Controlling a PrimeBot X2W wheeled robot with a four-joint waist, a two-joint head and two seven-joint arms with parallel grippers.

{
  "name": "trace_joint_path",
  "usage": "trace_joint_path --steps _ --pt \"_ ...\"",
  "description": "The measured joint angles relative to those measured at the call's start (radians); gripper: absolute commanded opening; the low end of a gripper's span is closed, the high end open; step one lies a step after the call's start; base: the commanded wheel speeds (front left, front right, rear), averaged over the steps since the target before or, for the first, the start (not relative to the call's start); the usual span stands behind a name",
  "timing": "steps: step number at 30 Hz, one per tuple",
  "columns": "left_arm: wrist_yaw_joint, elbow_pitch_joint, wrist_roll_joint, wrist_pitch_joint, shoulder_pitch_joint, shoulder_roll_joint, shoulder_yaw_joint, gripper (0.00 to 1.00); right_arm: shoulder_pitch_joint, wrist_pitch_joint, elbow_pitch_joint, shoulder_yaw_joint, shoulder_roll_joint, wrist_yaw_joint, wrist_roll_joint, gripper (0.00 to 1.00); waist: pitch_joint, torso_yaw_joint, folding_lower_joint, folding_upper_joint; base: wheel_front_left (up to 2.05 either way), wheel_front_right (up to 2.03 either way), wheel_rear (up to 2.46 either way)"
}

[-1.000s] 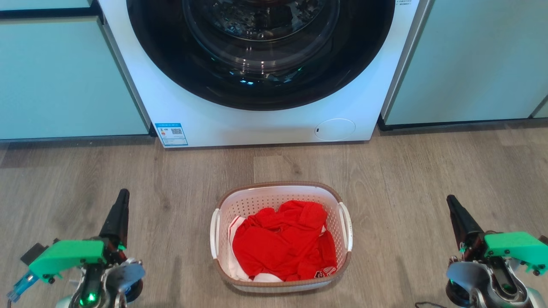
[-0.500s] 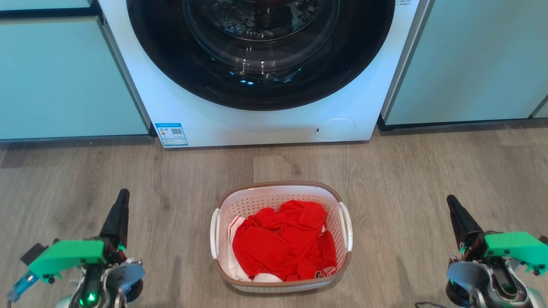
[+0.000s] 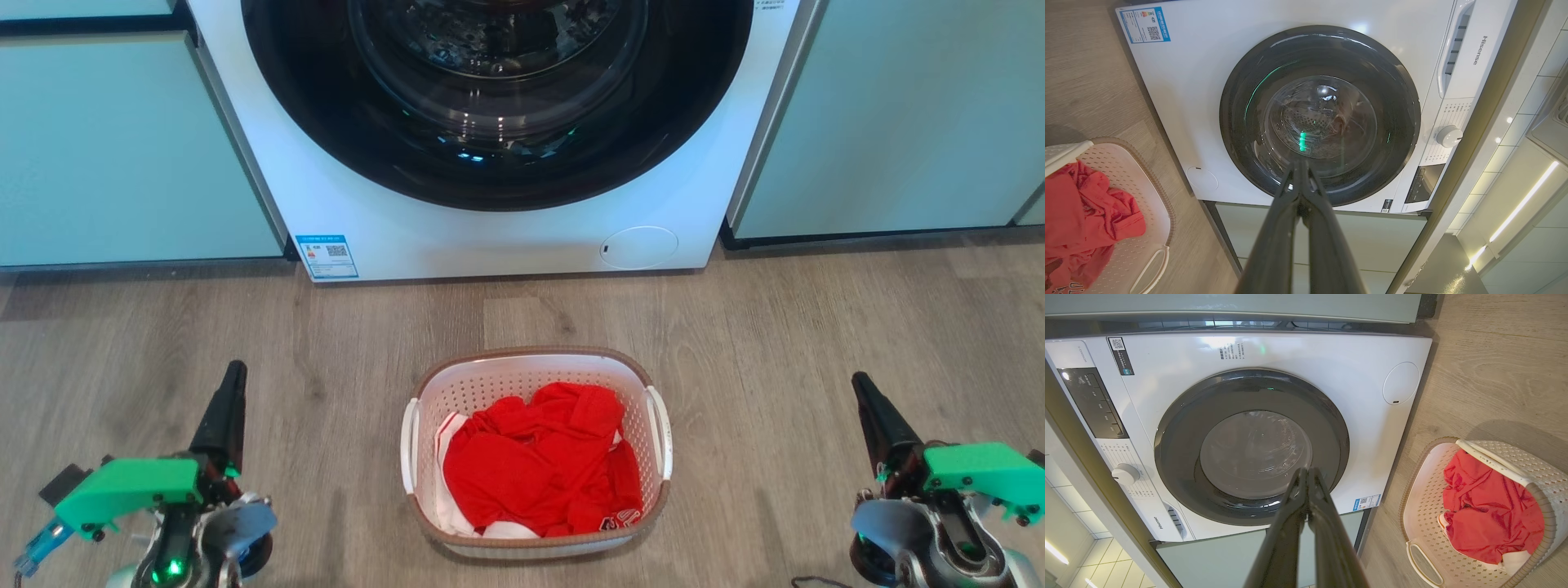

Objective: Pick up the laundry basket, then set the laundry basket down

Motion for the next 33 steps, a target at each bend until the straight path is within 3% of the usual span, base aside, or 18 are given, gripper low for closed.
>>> trace_joint_path --steps 33 --pt "0.000 0.000 0.000 0.003 0.000 0.000 0.000 0.00 0.000 0.000 0.000 0.000 0.000 0.000 0.000 0.00 0.000 0.000 0.0000 0.0000 0.00 0.00 0.00"
